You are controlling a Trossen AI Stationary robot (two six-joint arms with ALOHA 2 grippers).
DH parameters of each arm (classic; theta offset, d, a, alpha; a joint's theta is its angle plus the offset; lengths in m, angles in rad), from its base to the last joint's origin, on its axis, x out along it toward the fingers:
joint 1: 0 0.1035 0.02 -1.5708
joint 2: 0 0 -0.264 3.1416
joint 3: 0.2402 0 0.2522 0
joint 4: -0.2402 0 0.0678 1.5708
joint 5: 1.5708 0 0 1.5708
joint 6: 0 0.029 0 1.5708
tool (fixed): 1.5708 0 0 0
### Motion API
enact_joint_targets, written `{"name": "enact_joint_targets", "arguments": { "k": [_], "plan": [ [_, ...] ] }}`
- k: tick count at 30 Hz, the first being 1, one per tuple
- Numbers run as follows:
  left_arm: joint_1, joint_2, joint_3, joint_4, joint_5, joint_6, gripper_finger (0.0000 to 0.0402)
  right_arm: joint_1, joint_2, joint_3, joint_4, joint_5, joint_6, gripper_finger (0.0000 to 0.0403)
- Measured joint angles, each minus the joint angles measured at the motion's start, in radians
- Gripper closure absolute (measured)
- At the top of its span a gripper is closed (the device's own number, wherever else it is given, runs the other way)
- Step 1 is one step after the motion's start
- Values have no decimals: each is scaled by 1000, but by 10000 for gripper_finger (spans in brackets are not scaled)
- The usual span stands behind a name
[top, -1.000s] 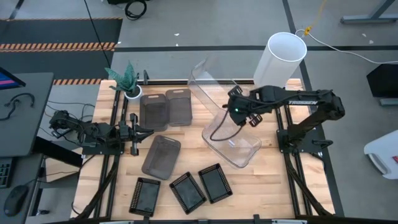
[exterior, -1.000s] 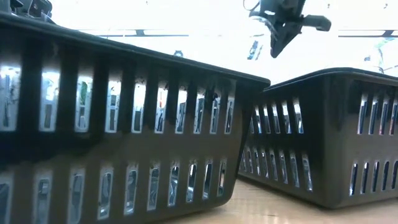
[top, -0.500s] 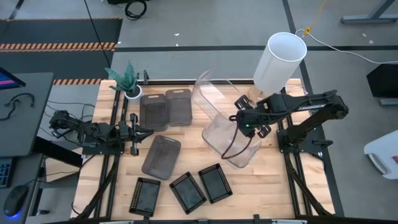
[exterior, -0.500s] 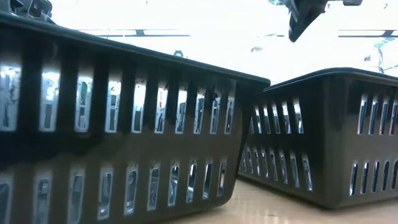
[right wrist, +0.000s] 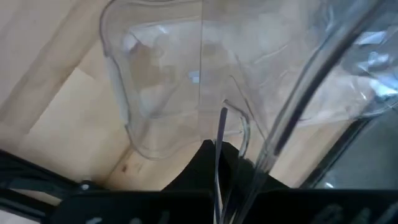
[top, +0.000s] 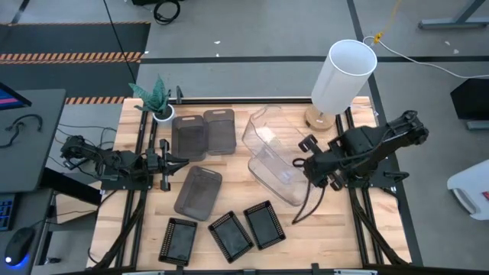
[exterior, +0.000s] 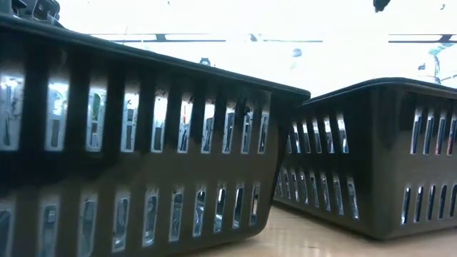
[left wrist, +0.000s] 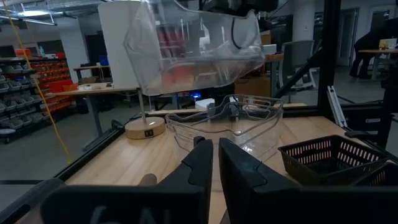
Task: Stack baskets by color
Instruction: Stack the top transparent bin on the bottom transparent bins
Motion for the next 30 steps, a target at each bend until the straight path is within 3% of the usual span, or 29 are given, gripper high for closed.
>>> {"name": "enact_joint_targets", "arguments": {
  "k": [12,30],
  "plan": [
    [0,0,0,0,0,0,369,180,1,-126,-2,23,203,398],
    [0,0,0,0,0,0,370,239,1,-290,17,45,303,400]
  ]
}}
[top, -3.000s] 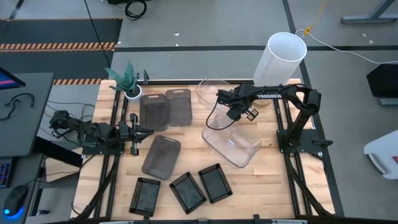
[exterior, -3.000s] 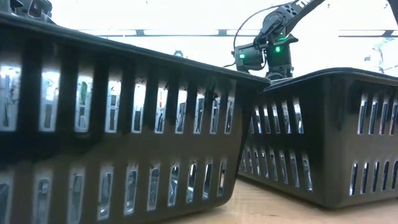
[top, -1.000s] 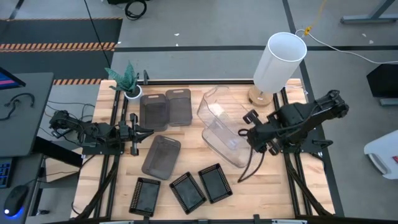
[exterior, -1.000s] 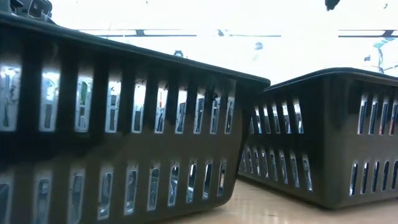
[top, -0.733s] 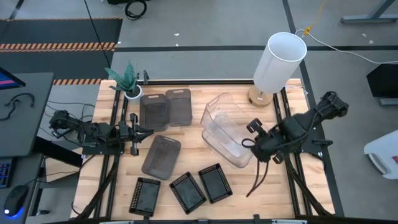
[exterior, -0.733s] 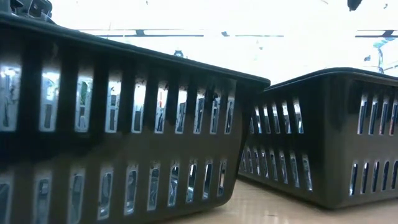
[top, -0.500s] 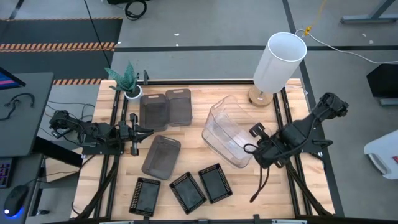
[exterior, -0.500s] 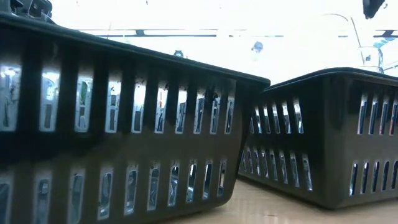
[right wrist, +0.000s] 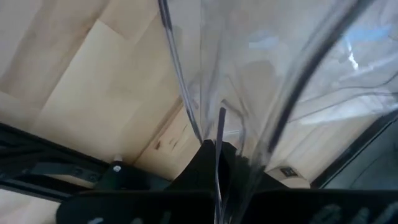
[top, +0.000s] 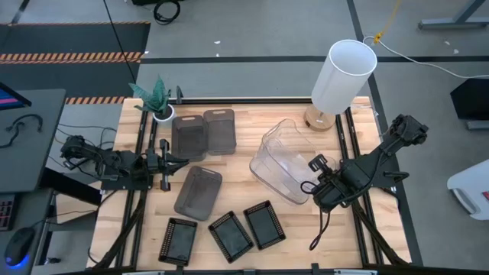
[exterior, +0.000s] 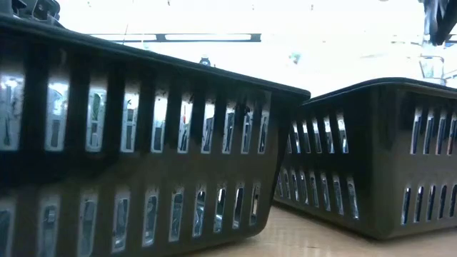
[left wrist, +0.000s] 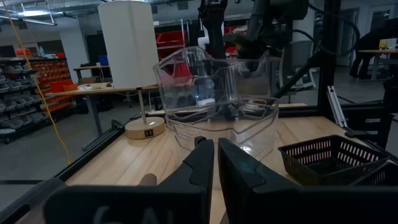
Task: Stack baskets by color
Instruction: Stack the top transparent bin on the bottom transparent bins
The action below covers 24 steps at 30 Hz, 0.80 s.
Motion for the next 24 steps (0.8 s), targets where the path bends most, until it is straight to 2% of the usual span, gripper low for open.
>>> {"name": "enact_joint_targets", "arguments": {
  "k": [13,24],
  "plan": [
    [0,0,0,0,0,0,373,6,0,-38,19,-78,-126,391],
    [0,0,0,0,0,0,368,27,0,-40,-8,27,-232,392]
  ]
}}
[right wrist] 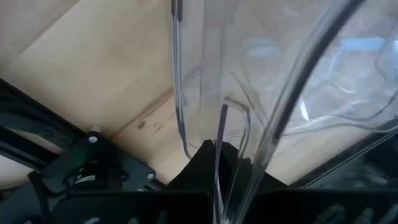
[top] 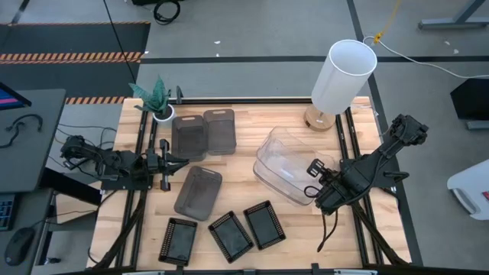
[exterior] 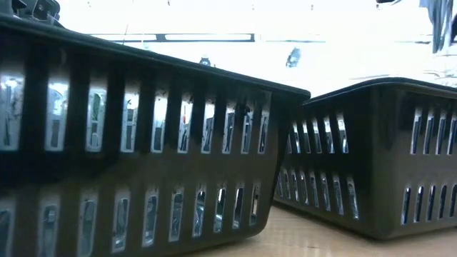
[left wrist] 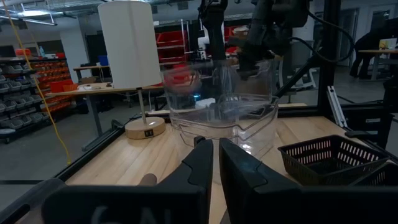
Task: Stack baskets by color
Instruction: Stack the top transparent bin on the bottom transparent bins
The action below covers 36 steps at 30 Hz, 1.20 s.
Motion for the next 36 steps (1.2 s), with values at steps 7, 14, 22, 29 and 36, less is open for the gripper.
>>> {"name": "enact_joint_targets", "arguments": {
  "k": [7,14,22,29,36],
  "plan": [
    [0,0,0,0,0,0,376,0,0,0,8,-2,-47,392],
    [0,0,0,0,0,0,367,-1,0,-9,41,-22,-71,386],
    [0,0,0,0,0,0,371,-1,0,-80,48,-52,-67,370],
    [0,0,0,0,0,0,369,-16,0,-90,124,-56,-1,319],
    [0,0,0,0,0,0,369,-38,0,-90,209,-126,59,245]
  ]
}}
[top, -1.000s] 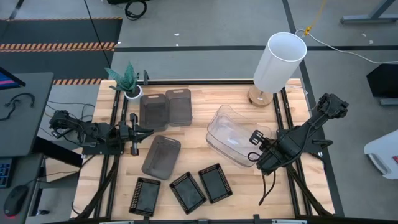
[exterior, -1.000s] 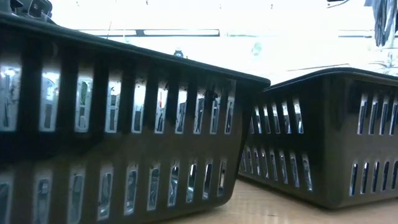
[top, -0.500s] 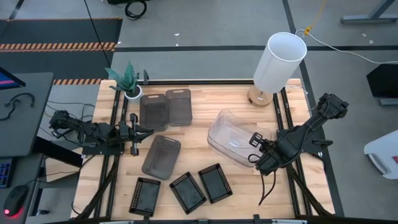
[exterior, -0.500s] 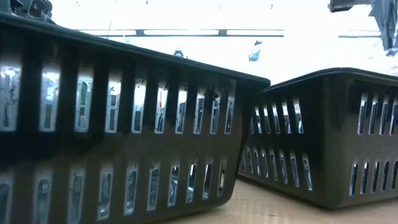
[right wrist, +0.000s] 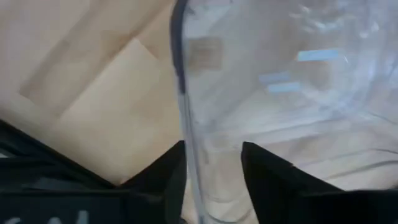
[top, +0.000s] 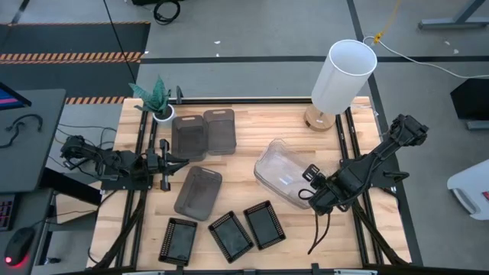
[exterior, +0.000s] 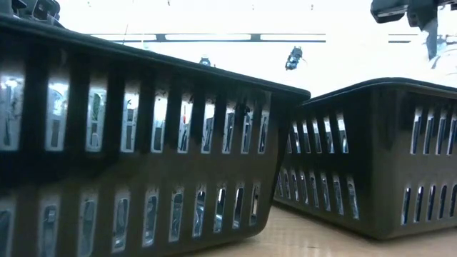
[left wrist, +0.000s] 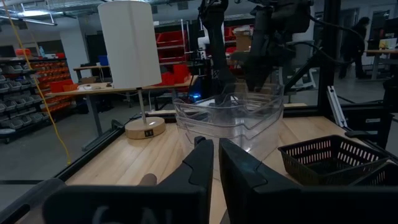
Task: Stack baskets by color
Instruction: Stack the top transparent bin on the bottom transparent bins, then stack the bottom black transparent bin on the left black transparent bin
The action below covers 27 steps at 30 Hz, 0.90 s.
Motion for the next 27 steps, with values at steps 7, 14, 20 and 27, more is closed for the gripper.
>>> {"name": "enact_joint_targets", "arguments": {
  "k": [7,14,20,27],
  "plan": [
    [0,0,0,0,0,0,375,-6,-20,14,-13,-1,3,216],
    [1,0,0,11,0,-7,366,-8,-97,86,-54,-3,143,212],
    [1,0,0,65,0,-247,371,-8,-234,105,-26,-3,300,212],
    [2,0,0,101,0,-367,372,-7,-426,73,117,233,428,213]
  ]
}}
